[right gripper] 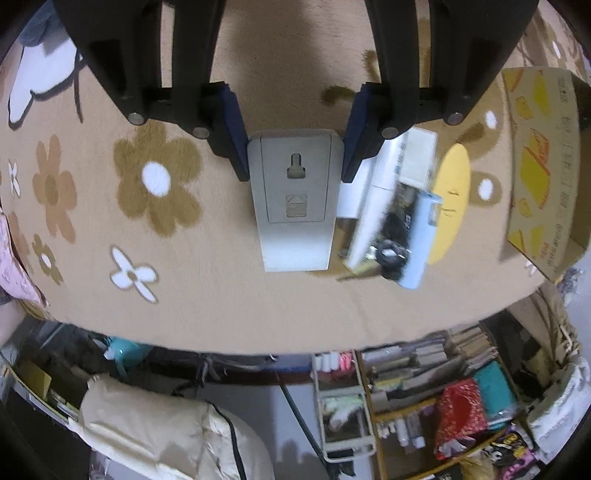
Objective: Organize rigid objects
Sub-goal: 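Carry the socket plate with the right tool into the box and release, then return the right tool to the remaining items near the yellow lid, then grasp the white square charger with the right tool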
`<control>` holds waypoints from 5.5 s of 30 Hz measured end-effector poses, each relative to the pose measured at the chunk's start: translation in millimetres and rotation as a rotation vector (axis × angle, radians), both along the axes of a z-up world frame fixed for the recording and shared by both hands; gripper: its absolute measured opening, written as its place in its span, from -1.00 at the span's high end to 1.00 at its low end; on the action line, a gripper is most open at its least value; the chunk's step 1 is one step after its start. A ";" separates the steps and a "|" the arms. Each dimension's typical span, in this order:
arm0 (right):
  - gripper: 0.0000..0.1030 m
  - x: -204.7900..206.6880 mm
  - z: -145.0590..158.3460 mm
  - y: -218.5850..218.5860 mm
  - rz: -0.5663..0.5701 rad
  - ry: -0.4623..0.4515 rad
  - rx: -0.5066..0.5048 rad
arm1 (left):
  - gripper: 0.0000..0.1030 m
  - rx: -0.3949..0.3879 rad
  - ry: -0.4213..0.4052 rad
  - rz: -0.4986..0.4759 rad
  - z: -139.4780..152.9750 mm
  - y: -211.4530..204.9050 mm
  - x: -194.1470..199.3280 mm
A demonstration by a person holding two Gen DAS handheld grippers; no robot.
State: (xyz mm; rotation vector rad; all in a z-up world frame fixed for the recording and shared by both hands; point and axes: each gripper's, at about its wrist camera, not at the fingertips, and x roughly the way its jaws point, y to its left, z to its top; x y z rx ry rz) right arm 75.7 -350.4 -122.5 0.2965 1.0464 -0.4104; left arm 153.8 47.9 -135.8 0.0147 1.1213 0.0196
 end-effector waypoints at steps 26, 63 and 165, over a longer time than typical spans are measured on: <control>0.01 84.7 79.9 187.3 0.472 -0.212 0.137 | 0.81 -0.002 -0.001 0.002 0.1 -0.6 -0.6; -0.64 85.0 66.7 223.9 0.594 -0.214 0.179 | 0.81 -0.035 0.008 0.025 3.7 4.5 -0.1; 0.34 33.8 -35.9 82.1 0.458 0.029 -0.045 | 0.79 -0.026 0.018 0.014 5.7 6.2 1.2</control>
